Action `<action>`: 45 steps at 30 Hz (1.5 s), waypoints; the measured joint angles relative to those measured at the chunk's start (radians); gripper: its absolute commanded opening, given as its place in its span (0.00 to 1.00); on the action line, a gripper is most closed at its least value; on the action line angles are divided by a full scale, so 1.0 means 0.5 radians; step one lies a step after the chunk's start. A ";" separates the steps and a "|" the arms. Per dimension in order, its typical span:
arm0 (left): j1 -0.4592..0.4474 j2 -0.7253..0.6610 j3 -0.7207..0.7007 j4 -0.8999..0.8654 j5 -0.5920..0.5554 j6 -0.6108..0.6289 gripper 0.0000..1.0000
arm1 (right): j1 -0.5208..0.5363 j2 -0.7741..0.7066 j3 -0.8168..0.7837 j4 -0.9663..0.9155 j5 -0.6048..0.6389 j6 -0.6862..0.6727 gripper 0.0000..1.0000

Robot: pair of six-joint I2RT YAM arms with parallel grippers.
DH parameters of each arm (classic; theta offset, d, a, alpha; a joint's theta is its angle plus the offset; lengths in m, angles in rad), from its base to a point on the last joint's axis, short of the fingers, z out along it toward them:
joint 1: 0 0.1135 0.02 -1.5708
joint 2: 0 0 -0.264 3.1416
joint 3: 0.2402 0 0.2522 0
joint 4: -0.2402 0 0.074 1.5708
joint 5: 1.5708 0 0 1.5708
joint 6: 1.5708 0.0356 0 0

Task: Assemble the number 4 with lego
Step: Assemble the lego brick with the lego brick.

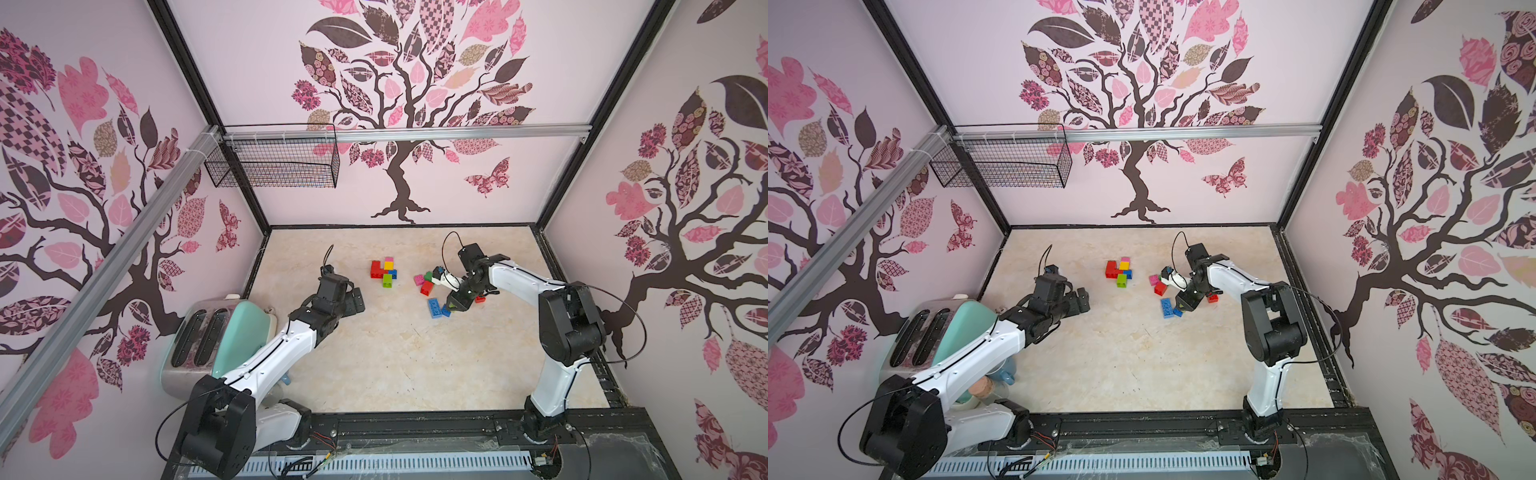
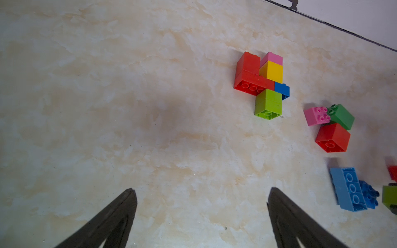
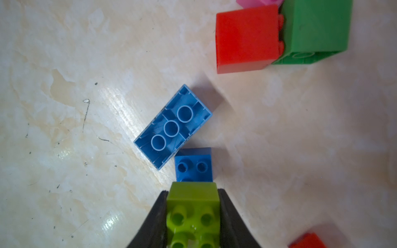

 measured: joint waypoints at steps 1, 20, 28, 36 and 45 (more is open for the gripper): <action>0.000 -0.003 0.000 0.000 -0.005 0.000 0.98 | 0.000 0.005 0.006 -0.002 -0.012 -0.031 0.19; 0.000 -0.008 0.000 -0.014 -0.026 0.002 0.98 | 0.008 0.096 -0.030 0.148 -0.048 -0.270 0.14; 0.000 -0.010 0.000 -0.014 -0.038 0.003 0.98 | 0.012 0.083 -0.094 0.209 -0.068 -0.233 0.06; 0.000 -0.011 0.000 -0.014 -0.037 0.002 0.98 | 0.032 -0.024 -0.291 0.425 -0.042 -0.132 0.02; 0.000 -0.011 0.000 -0.014 -0.032 -0.002 0.98 | 0.064 -0.068 -0.368 0.504 0.080 -0.069 0.00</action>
